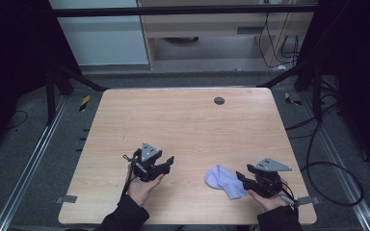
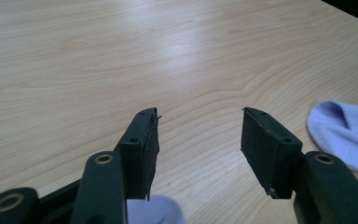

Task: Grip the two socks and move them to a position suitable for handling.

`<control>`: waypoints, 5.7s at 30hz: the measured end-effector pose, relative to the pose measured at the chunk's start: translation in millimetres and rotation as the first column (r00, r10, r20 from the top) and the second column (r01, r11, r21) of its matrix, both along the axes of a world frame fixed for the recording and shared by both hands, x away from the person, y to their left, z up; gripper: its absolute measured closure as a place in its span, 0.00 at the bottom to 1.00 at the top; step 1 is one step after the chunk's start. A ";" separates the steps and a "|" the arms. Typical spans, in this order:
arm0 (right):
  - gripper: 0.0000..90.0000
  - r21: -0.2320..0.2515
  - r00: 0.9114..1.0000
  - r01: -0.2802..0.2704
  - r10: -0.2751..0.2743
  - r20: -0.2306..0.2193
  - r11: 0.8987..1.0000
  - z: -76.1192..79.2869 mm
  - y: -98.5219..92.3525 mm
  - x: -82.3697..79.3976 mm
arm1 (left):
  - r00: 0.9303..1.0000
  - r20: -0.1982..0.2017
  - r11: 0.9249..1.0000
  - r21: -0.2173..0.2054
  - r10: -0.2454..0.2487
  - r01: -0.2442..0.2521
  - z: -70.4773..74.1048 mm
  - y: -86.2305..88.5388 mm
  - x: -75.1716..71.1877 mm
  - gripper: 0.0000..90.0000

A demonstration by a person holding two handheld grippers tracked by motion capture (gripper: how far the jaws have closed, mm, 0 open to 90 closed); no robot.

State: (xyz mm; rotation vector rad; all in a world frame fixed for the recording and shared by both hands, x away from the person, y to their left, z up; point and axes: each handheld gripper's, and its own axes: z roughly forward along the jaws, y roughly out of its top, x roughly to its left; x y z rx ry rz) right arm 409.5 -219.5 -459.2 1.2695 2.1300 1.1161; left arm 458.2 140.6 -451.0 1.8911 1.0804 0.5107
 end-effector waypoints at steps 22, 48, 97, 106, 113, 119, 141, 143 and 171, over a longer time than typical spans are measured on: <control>0.64 -0.036 0.994 -0.092 0.090 -0.061 0.995 -10.6 11.9 -12.4 | 0.996 -0.016 0.995 0.029 -0.091 0.092 -16.1 -59.4 -6.5 0.56; 0.73 -0.082 0.968 -0.199 0.183 -0.175 0.977 -29.3 29.5 -23.3 | 0.977 -0.116 0.977 0.099 -0.179 0.190 -45.4 -115.6 -11.7 0.65; 0.92 0.047 0.984 0.172 -0.169 -0.055 0.984 -11.2 -8.8 19.4 | 0.959 -0.157 0.957 0.135 -0.234 0.256 -47.1 -116.0 -10.8 0.99; 0.82 -0.017 0.971 0.234 -0.235 -0.046 0.972 -18.0 -22.8 37.4 | 0.962 -0.154 0.961 0.127 -0.227 0.247 -47.0 -115.4 -10.3 0.96; 0.68 -0.024 0.974 0.225 -0.225 0.001 0.974 -14.7 -32.5 34.4 | 0.969 -0.123 0.969 0.100 -0.212 0.225 -41.1 -110.9 -12.2 0.79; 0.67 -0.053 0.981 0.179 -0.182 -0.073 0.982 -24.6 -34.3 36.9 | 0.969 -0.142 0.969 0.118 -0.200 0.217 -40.9 -111.0 -15.9 0.76; 0.96 -0.146 0.980 0.150 -0.166 -0.109 0.978 -18.6 -30.9 20.9 | 0.968 -0.172 0.970 0.128 -0.184 0.207 -45.9 -121.8 -4.9 0.99; 0.96 -0.168 0.978 0.154 -0.174 -0.116 0.974 -19.9 -30.6 18.0 | 0.968 -0.169 0.968 0.133 -0.188 0.211 -46.3 -123.9 -3.6 0.98; 0.49 -0.016 0.996 0.090 -0.090 0.002 0.996 6.0 -6.5 21.0 | 0.992 -0.041 0.991 0.063 -0.120 0.122 18.2 -19.4 0.7 0.47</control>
